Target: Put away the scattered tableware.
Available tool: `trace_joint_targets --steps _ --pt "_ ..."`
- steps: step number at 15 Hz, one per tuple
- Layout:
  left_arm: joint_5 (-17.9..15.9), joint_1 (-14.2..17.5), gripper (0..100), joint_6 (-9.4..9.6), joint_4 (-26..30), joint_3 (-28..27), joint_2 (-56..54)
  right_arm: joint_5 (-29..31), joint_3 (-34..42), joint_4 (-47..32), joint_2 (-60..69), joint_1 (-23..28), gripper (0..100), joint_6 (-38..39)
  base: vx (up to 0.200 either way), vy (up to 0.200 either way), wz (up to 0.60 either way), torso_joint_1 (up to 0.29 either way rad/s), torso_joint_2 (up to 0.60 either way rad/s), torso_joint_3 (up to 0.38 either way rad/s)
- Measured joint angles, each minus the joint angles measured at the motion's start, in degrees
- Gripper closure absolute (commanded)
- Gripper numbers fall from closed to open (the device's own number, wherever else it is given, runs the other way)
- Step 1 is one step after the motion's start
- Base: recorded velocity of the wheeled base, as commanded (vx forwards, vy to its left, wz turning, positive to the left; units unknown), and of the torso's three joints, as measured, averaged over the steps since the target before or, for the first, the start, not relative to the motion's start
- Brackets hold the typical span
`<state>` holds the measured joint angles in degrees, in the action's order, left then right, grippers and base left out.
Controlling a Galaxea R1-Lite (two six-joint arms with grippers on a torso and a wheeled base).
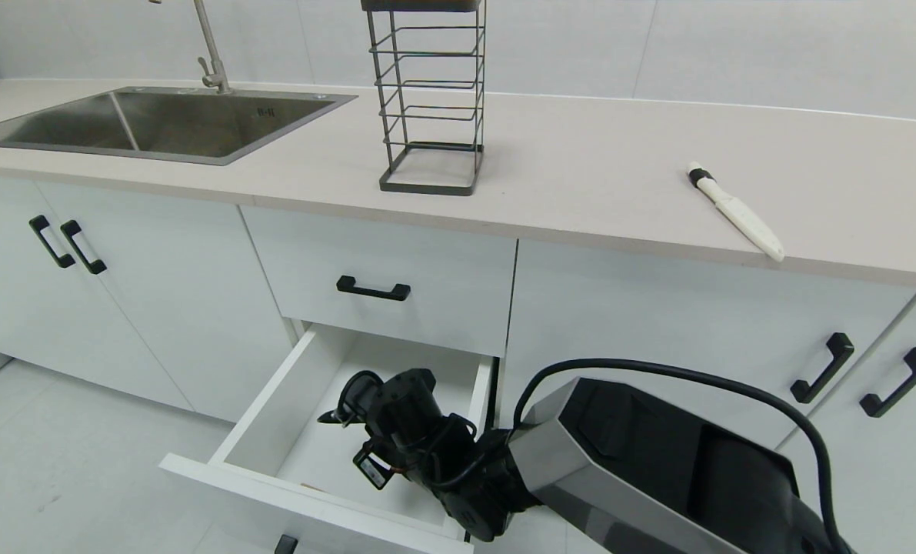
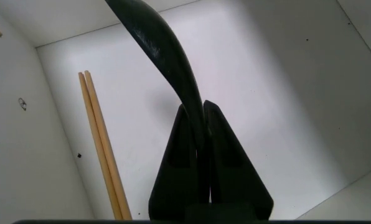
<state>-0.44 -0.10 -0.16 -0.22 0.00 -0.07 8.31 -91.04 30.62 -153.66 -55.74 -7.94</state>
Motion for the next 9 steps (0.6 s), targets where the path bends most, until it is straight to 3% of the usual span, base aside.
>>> trace_joint_targets --steps 9 --pt "0.0 0.0 0 0.0 0.0 0.0 0.0 -0.9 0.2 -0.7 3.5 -0.5 0 0.0 0.0 0.0 0.0 0.0 0.0 0.0"
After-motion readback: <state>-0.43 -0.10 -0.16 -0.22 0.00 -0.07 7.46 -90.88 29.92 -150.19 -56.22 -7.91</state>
